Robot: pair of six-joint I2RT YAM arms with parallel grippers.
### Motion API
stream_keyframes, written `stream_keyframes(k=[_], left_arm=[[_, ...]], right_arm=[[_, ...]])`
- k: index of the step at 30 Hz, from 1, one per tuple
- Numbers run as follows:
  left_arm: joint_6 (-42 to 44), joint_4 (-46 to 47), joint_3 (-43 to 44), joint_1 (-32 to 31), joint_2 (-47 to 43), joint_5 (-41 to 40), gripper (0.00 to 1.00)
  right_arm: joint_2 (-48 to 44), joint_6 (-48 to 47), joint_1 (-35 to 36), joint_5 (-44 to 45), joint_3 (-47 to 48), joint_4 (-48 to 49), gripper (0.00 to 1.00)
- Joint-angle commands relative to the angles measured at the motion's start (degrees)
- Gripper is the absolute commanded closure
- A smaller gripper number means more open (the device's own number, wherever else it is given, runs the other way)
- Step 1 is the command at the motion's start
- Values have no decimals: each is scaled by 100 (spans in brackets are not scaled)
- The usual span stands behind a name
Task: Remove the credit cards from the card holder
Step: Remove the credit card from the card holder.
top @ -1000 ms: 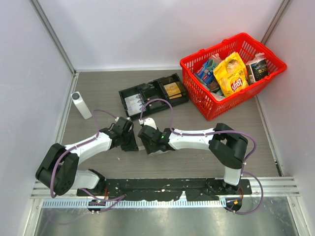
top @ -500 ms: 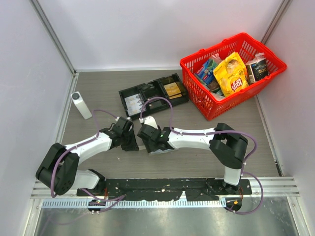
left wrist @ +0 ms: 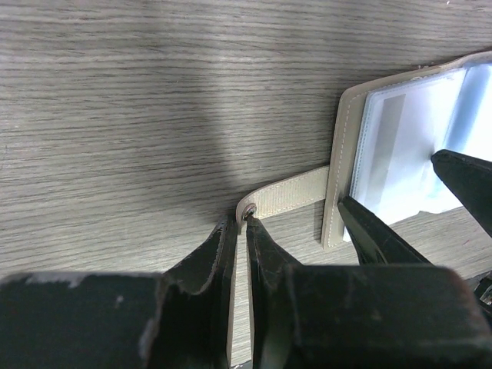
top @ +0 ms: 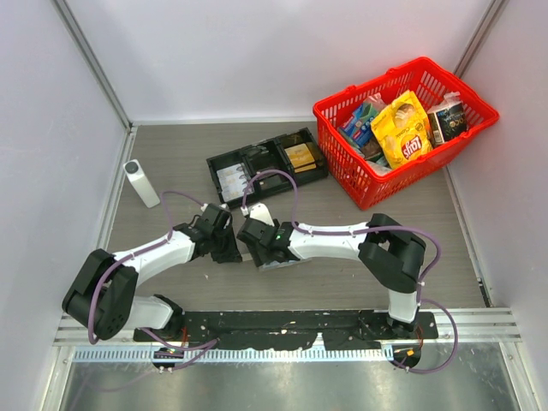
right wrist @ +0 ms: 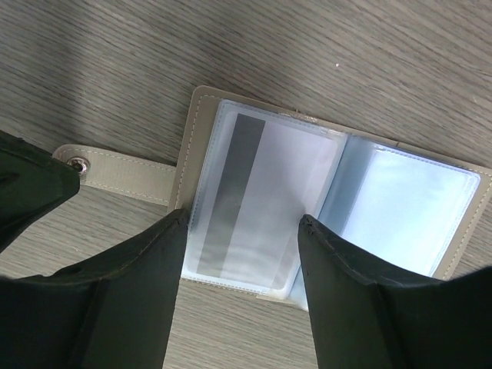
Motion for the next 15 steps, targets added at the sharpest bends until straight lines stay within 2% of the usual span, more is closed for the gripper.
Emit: stream_keyframes(k=[1, 15], left_arm=[[65, -200, -247, -4, 169, -163, 87], [83, -279, -238, -13, 116, -180, 89]], right_arm=[[20, 72, 33, 270, 141, -3, 37], [-252, -77, 33, 981, 563, -741, 46]])
